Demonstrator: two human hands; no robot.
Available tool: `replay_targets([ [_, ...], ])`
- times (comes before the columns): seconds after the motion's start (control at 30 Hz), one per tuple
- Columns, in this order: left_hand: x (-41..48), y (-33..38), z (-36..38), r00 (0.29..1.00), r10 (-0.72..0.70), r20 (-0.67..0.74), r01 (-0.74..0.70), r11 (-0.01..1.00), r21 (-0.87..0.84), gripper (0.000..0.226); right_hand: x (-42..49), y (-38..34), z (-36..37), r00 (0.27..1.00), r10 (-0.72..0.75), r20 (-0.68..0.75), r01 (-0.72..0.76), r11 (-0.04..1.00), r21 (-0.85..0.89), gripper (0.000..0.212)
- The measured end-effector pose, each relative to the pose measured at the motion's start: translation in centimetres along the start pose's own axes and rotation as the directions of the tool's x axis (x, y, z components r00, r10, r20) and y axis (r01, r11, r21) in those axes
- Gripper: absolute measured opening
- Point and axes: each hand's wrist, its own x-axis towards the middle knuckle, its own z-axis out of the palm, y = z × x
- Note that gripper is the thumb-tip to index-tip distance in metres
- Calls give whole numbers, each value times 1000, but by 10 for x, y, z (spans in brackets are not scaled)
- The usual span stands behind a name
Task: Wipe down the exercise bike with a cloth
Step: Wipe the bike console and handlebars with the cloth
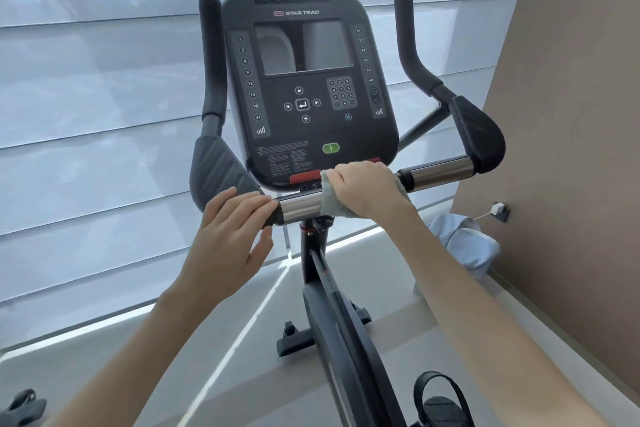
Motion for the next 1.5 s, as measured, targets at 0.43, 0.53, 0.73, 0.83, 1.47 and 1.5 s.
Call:
replay_targets([
  [0.43,-12,-15,-4,996,-60,-67,64,997,51,31,-23,-72,26,873,-208,-441,233,973,2,36],
  [0.53,-11,-13,-2,996,-60,-72,63,997,41,31,-31,-49,34,810,-284,-513,301,952,-53,34],
  [0.73,-3,-3,7,999,-5,-51,6,1000,8,31,-39,15,40,779,-204,-593,237,971,-23,33],
  [0.83,-1,3,10,999,18,-42,-18,1000,1,31,-43,36,37,802,-138,-581,169,986,-2,35],
  [1.47,-13,-1,-2,993,-60,-98,61,998,6,37,-21,-79,19,911,-125,-393,180,978,106,39],
  [1.5,-13,0,-2,993,-61,-104,61,998,0,37,-23,-81,22,899,-140,-416,201,974,107,38],
])
